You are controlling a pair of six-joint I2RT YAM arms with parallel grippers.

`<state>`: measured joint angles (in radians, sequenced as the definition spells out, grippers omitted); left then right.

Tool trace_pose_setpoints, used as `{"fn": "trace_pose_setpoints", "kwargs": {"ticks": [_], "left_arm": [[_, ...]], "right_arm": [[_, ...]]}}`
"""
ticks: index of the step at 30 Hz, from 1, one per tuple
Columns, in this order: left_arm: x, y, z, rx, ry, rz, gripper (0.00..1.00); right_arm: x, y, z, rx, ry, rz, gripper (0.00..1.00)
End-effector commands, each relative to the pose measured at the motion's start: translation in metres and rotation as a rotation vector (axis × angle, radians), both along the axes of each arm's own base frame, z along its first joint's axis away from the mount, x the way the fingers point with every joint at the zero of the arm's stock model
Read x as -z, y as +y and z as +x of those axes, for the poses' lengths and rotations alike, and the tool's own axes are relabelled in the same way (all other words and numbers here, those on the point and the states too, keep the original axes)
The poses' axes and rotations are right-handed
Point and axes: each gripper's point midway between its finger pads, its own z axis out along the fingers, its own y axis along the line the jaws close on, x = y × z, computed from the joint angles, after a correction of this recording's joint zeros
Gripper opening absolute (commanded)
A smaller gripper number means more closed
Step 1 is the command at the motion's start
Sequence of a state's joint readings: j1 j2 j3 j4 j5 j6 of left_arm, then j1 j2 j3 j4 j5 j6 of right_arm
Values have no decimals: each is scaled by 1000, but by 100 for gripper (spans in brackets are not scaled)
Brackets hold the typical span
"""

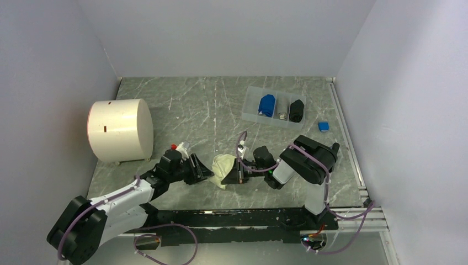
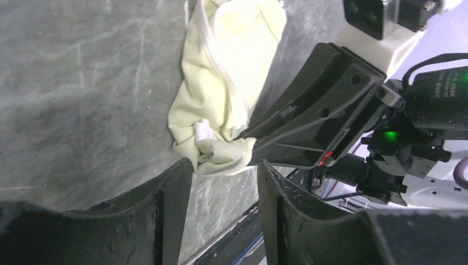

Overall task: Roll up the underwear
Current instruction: Roll the underwear to the center of the board.

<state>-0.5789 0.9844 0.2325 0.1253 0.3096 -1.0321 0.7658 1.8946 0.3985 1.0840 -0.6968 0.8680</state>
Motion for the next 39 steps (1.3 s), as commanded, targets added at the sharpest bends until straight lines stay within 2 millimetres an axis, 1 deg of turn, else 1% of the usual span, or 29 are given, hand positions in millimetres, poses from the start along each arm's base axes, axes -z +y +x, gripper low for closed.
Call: {"fn": "trace_pose_setpoints", "kwargs": {"ticks": [1, 6, 9, 11, 13, 16, 19, 21, 25, 28, 31, 32, 33, 35, 39], "left_arm": [[-18, -14, 5, 74, -91, -69, 51], [-11, -16, 5, 105, -78, -38, 45], [-3, -9, 4, 98, -52, 21, 43], [0, -4, 4, 91, -44, 64, 44], [-1, 0, 3, 84, -44, 79, 48], [-9, -5, 3, 101, -74, 43, 51], [-15, -11, 4, 130, -100, 27, 52], [-13, -13, 5, 151, -97, 46, 51], [-1, -11, 10, 134, -58, 99, 47], [11, -7, 16, 109, -33, 153, 40], [23, -5, 18, 104, 7, 196, 36], [25, -6, 18, 107, 12, 196, 34], [29, -6, 17, 106, 24, 206, 34], [35, -3, 16, 101, 38, 229, 35], [41, -2, 15, 106, 48, 256, 35]], "right_arm": [[15, -5, 7, 46, 36, -51, 16], [16, -9, 13, 79, 67, -47, 17], [16, -11, 15, 97, 86, -37, 17], [18, -11, 16, 105, 94, -40, 17], [20, -12, 16, 110, 99, -44, 17], [20, -12, 17, 112, 103, -44, 17], [20, -11, 17, 110, 103, -49, 18], [19, -11, 18, 110, 99, -47, 18], [17, -11, 19, 110, 93, -45, 21], [16, -12, 21, 116, 65, -60, 24], [17, -13, 24, 106, 38, -89, 25], [18, -14, 23, 101, 37, -102, 26], [15, -13, 24, 96, 28, -99, 29], [10, -12, 26, 91, 9, -101, 38], [-6, -12, 32, 90, -80, -93, 51]]}}
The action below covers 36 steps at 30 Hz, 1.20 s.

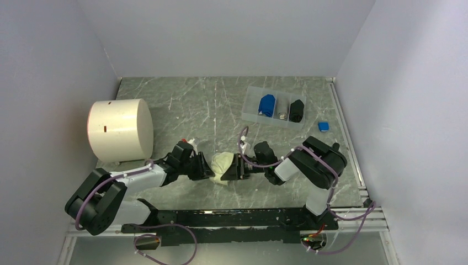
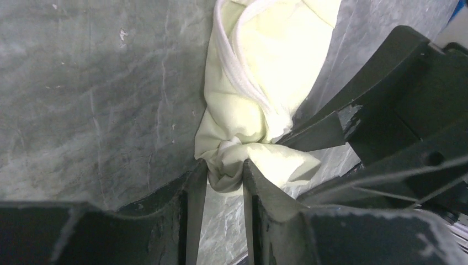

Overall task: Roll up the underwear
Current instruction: Roll the underwear to the center of the board.

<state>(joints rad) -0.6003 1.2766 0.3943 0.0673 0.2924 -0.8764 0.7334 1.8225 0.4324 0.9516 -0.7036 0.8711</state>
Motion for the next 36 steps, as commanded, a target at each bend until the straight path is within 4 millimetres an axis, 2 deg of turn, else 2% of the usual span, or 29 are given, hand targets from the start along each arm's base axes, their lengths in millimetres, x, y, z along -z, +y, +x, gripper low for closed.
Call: {"fn": "trace_pose_setpoints", "kwargs": {"ticks": [1, 3, 6, 12, 14, 18, 19, 21, 28, 33, 36], "left_arm": [[12, 7, 2, 4, -6, 81, 36], [12, 7, 3, 9, -9, 97, 36], [14, 6, 4, 20, -8, 113, 36], [18, 6, 1, 33, 18, 139, 35], [18, 6, 1, 34, 25, 145, 35], [20, 5, 0, 39, 42, 161, 34], [21, 5, 0, 40, 44, 162, 34], [20, 4, 0, 43, 48, 167, 34], [22, 6, -1, 55, 58, 190, 34], [22, 6, 0, 62, 60, 195, 34], [21, 6, 1, 64, 59, 200, 34]], "right_arm": [[1, -10, 21, 58, -123, -83, 55], [-4, -11, 24, 49, -170, -114, 60], [-8, -19, 30, 49, -262, -194, 62], [-43, -32, 49, 69, -624, -286, 64], [-53, -28, 45, 37, -795, -302, 64], [-65, -9, 16, -144, -1196, -294, 65], [-66, -5, 11, -164, -1251, -291, 65], [-64, 5, -3, -241, -1325, -270, 64], [-32, 23, -14, -403, -1424, -344, 56], [-12, 17, -5, -435, -1466, -449, 49], [-9, 9, 1, -377, -1473, -477, 48]]}}
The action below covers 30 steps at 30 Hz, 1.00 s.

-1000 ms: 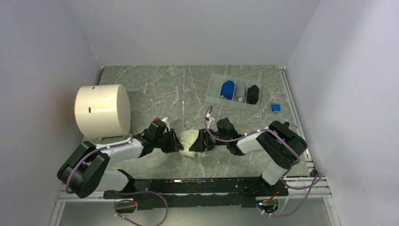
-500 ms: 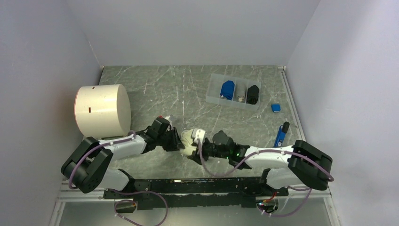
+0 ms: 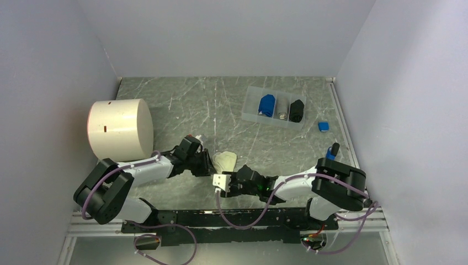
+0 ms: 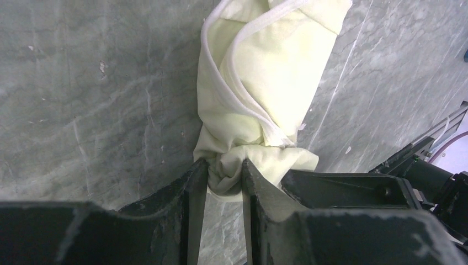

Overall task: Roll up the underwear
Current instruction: Roll the underwear to the center of the board.

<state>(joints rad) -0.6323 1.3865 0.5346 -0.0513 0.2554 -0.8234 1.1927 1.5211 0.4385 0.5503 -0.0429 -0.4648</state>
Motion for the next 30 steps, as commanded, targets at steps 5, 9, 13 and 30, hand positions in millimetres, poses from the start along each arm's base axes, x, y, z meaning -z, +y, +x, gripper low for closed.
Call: {"fn": "trace_pose_setpoints", "kwargs": {"ticks": [5, 9, 13, 30], "left_arm": [[17, 11, -6, 17, 25, 91, 35], [19, 12, -5, 19, 30, 105, 34], [19, 11, -5, 26, 30, 104, 34], [3, 15, 4, -53, 68, 2, 41]], "right_arm": [[-16, -4, 17, 88, -96, 96, 51], [-27, -1, 15, 63, -112, 123, 54], [-17, -1, 17, 68, -108, 91, 53], [5, -6, 2, 115, 168, 188, 0]]}}
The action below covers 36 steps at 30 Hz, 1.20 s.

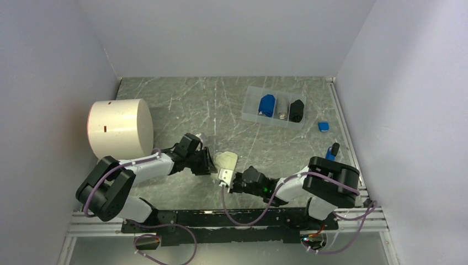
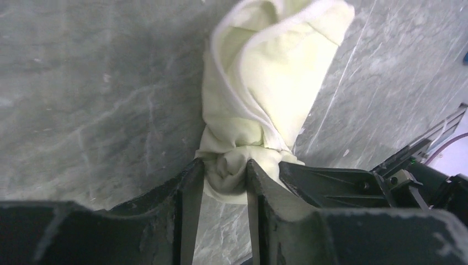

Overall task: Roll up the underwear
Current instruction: Roll the underwear to the center of the board.

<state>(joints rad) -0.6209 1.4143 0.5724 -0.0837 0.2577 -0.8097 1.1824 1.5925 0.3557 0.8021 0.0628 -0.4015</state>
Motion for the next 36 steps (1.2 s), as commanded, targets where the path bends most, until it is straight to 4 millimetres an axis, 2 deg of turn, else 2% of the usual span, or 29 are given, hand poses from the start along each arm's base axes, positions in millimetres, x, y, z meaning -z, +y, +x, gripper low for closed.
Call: {"fn": "trace_pose_setpoints", "kwargs": {"ticks": [1, 4, 7, 11, 13, 16, 22, 28, 31, 36], "left_arm": [[2, 17, -2, -66, 74, -50, 43], [-17, 16, 1, -71, 46, -145, 55], [-38, 14, 6, -68, -17, -186, 64], [-55, 18, 10, -80, -66, -174, 67], [-61, 20, 9, -79, -90, -178, 67], [-64, 21, 0, -58, -106, -205, 67], [-61, 33, -11, -17, -136, -139, 67], [-76, 25, -17, 83, -191, -190, 62], [-70, 25, -23, 121, -177, -164, 55], [-60, 28, -27, 121, -127, -94, 55]], "right_arm": [[-6, 5, -24, -75, 268, 168, 0], [-19, 12, -36, -128, 468, 290, 0], [-22, 18, -38, -75, 596, 365, 0], [-20, 28, -43, -29, 762, 412, 0], [-11, 32, -43, 4, 838, 399, 1], [3, 31, -38, 86, 925, 400, 1], [11, 22, -24, 248, 1031, 434, 2], [25, 17, -19, 339, 1121, 430, 3], [28, 11, -15, 383, 1148, 458, 3], [31, 5, -15, 401, 1180, 453, 3]]}}
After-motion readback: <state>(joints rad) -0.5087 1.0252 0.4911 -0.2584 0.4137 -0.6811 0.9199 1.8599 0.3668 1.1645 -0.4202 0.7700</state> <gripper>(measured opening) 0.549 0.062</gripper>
